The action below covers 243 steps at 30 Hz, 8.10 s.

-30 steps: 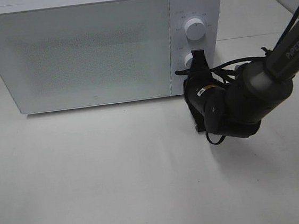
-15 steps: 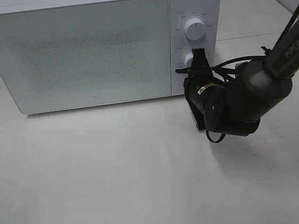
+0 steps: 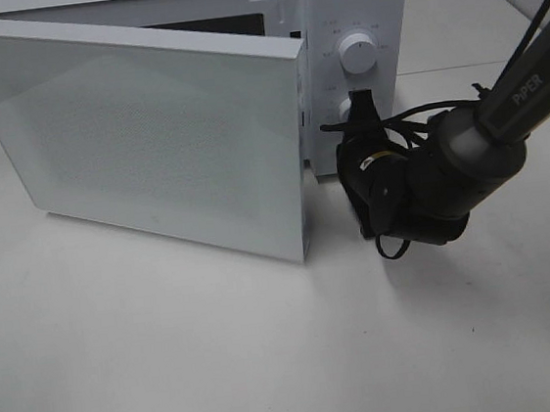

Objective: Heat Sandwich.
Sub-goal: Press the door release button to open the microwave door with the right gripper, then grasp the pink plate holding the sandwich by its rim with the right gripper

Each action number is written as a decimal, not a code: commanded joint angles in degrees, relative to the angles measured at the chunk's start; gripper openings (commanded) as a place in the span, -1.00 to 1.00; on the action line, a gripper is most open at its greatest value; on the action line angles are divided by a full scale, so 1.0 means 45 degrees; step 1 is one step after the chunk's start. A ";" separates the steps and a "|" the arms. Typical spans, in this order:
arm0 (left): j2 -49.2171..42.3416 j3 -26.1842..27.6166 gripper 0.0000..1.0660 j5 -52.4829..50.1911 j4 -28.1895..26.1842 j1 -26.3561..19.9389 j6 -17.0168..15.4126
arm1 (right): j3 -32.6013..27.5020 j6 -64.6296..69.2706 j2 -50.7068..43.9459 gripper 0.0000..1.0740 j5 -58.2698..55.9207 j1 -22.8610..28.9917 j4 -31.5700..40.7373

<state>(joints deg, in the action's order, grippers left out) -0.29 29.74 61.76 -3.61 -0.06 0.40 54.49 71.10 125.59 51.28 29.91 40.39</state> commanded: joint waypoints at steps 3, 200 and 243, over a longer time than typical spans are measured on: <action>-0.0064 -0.0051 0.83 -0.0038 -0.0013 -0.0025 -0.0089 | 0.1248 -0.0191 -0.0064 -1.00 0.2903 -0.0675 -0.0879; -0.0064 -0.0051 0.83 -0.0038 -0.0013 -0.0025 -0.0089 | 0.5513 -3.3232 -0.3603 0.61 -1.6845 0.1133 -1.0186; -0.0064 -0.0051 0.83 -0.0038 -0.0013 -0.0025 -0.0089 | 1.1332 -3.3066 0.1248 0.55 -1.7520 0.1286 -0.9587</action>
<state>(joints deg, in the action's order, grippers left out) -0.29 29.74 61.76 -3.61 -0.06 0.34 105.02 -77.81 131.04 -26.99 35.58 -2.92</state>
